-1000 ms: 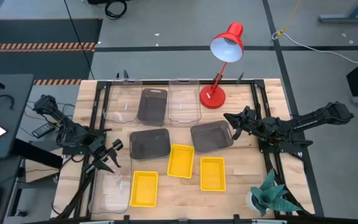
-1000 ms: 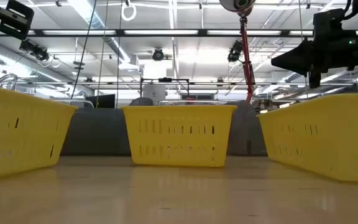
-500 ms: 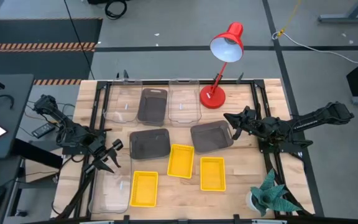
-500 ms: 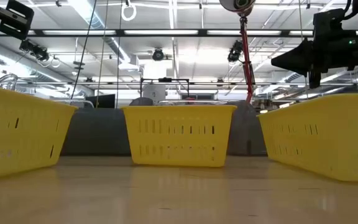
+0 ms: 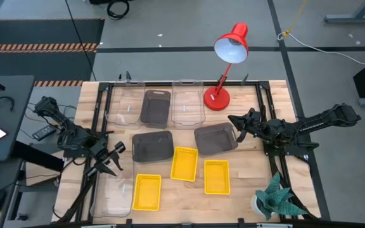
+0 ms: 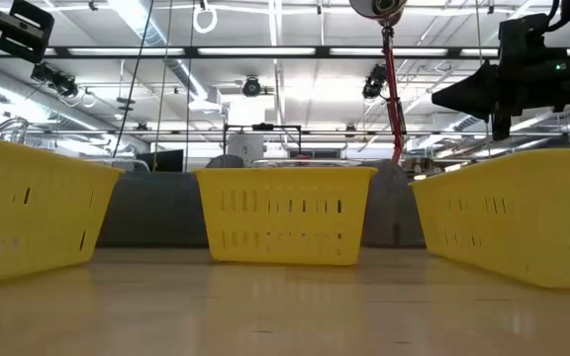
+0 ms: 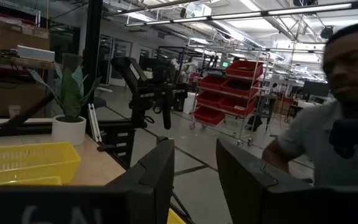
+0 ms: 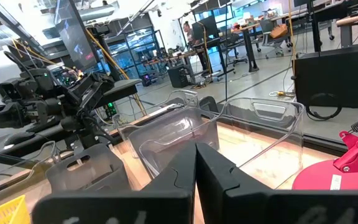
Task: Stack baskets by color
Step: Stack the bottom transparent bin on top of the top left transparent bin
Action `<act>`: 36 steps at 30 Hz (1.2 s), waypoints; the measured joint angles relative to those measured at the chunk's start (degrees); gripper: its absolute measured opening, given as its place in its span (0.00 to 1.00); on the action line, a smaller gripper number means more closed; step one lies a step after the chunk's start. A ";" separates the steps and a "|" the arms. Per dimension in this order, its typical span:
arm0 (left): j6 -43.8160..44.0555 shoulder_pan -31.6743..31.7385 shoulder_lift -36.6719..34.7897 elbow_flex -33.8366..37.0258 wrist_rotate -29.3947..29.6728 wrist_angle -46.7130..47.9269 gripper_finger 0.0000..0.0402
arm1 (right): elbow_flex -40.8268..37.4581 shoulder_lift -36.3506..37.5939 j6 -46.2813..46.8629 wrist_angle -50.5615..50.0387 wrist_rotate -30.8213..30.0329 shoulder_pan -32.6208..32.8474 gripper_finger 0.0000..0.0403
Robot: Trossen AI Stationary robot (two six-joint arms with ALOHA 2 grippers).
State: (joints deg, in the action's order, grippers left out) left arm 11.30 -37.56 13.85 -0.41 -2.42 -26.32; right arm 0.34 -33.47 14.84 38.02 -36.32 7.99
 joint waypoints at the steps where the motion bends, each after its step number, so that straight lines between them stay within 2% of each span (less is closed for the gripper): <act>1: 0.04 -0.02 0.02 0.00 0.00 -0.43 0.31 | 0.01 0.01 0.01 0.00 0.00 0.00 0.03; 7: 3.87 -0.02 0.01 -0.01 0.00 -2.04 0.31 | 0.00 0.01 0.01 0.00 0.00 0.00 0.03; 17: 20.34 -0.01 -0.01 -0.01 0.38 -3.70 0.31 | 0.00 0.00 0.01 0.00 0.00 0.00 0.03; 21: 26.33 -0.02 -0.01 0.01 5.81 -3.53 0.31 | 0.01 0.00 0.01 0.00 0.00 0.00 0.03; 24: 30.06 0.01 -0.01 -0.09 14.74 -3.43 0.31 | 0.01 0.02 0.01 0.00 -0.01 0.00 0.03; 26: 30.21 0.32 0.41 -1.62 17.36 -0.06 0.31 | 0.00 0.02 0.01 0.00 0.00 0.00 0.03; 29: 30.54 0.31 3.24 -7.63 16.91 9.05 0.31 | 0.00 0.01 0.01 0.00 0.00 0.00 0.03; 33: 29.78 -0.44 11.20 -16.73 16.50 22.39 0.31 | 0.00 0.01 0.01 0.00 -0.01 0.00 0.03; 36: 30.43 -1.80 18.55 -23.12 13.74 30.47 0.31 | 0.00 0.00 0.00 0.00 0.00 0.00 0.03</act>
State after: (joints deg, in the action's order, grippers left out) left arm 41.73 -39.37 32.40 -23.53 11.33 4.14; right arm 0.34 -33.47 14.85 38.02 -36.32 7.99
